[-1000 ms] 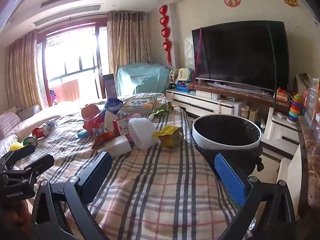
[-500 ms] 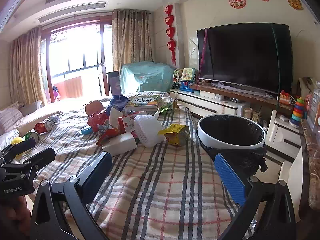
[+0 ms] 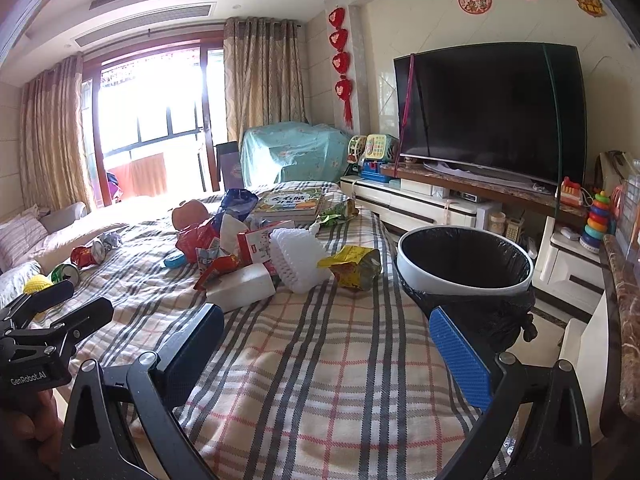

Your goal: Collect trash

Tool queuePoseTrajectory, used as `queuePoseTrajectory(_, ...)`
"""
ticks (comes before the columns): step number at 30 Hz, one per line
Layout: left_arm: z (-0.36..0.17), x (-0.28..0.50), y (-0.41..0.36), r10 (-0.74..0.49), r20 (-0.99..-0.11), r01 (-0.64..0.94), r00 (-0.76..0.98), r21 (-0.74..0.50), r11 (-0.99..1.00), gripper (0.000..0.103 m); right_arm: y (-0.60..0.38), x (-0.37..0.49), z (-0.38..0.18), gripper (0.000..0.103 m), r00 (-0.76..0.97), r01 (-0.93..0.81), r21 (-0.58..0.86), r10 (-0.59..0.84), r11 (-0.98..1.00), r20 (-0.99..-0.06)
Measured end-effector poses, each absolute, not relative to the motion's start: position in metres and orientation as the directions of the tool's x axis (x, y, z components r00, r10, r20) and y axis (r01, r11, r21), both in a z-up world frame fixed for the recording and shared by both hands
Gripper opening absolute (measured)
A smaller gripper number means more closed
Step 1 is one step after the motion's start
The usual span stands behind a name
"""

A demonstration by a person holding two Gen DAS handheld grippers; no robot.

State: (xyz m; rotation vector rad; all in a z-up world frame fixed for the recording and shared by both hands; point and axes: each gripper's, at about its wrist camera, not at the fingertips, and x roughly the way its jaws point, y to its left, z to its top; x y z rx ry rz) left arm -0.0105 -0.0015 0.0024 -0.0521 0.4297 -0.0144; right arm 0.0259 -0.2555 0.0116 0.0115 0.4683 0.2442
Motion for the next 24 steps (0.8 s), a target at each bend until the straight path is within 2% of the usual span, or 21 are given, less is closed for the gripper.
queuePoseTrajectory(24,0.0017,-0.0111,0.0001,-0.03,-0.413,0.005,0.91,-0.062,0.998,0.103,-0.2558,0.0255,0.0128,0.103,0.864,-0.237,0.084,0.249,0.968,-0.437)
